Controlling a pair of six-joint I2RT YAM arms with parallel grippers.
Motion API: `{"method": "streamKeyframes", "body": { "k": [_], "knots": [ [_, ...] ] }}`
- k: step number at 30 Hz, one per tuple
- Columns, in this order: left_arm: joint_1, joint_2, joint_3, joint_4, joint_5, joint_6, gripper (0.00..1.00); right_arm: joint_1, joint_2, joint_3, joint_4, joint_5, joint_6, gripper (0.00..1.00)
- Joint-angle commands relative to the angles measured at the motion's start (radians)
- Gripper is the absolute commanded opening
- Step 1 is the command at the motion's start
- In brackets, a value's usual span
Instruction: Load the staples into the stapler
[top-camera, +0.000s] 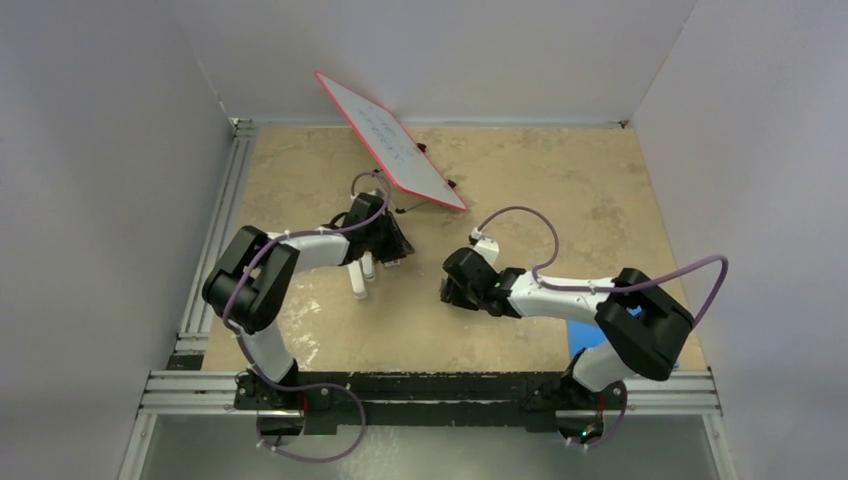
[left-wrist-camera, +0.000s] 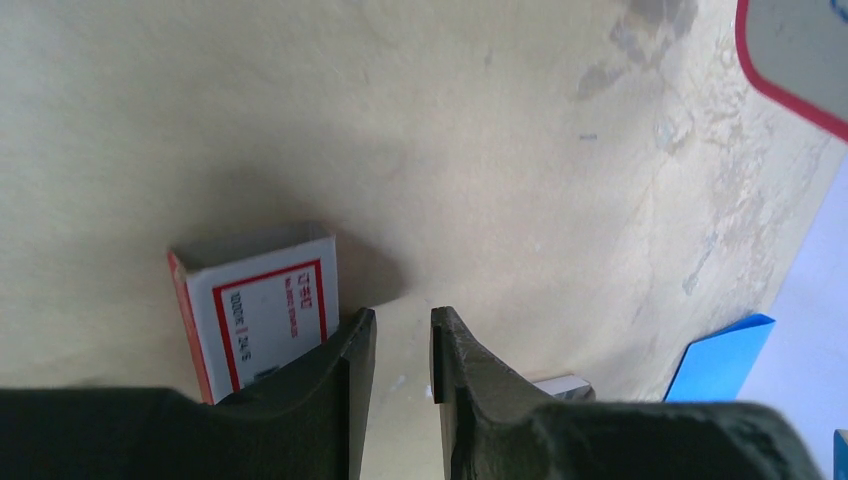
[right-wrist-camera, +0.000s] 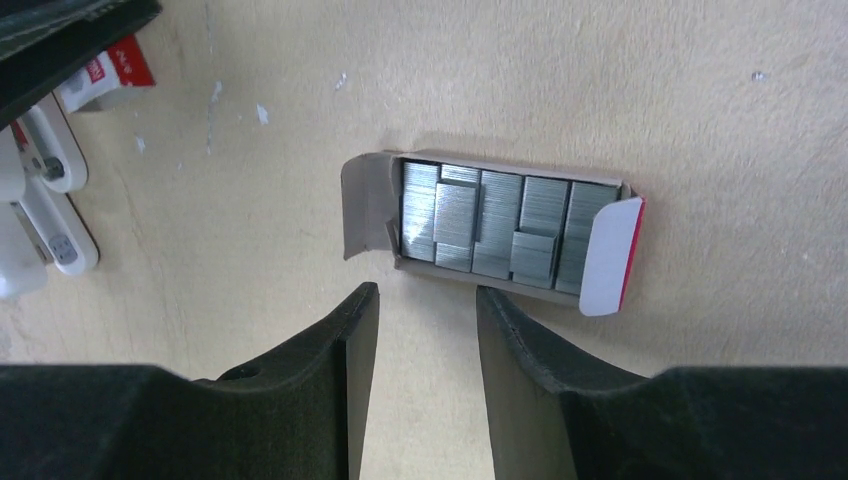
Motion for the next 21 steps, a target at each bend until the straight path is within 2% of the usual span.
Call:
{"method": "streamKeyframes", "body": {
  "k": [1, 5, 10, 15, 18, 21],
  "knots": [
    [0.051, -0.008, 0.003, 0.023, 0.080, 0.122, 0.28, -0.024, 0.035, 0.036, -0.010, 0.098, -0.003, 0.43],
    [0.052, -0.018, 0.029, 0.017, 0.131, 0.141, 0.29, -0.067, 0.070, 0.071, -0.012, 0.157, -0.046, 0.43],
    [0.053, -0.088, 0.029, -0.028, 0.122, 0.136, 0.33, -0.084, 0.100, 0.096, 0.054, 0.156, -0.113, 0.43],
    [0.055, -0.211, 0.011, -0.103, 0.112, 0.117, 0.38, -0.082, 0.026, 0.072, 0.173, 0.114, -0.193, 0.45],
    [0.056, -0.306, -0.020, -0.183, 0.051, 0.113, 0.42, -0.067, -0.042, 0.042, 0.202, 0.098, -0.222, 0.46],
    [0.056, -0.419, -0.073, -0.279, -0.071, 0.088, 0.44, -0.028, -0.091, 0.028, 0.208, 0.113, -0.231, 0.47]
  ]
}}
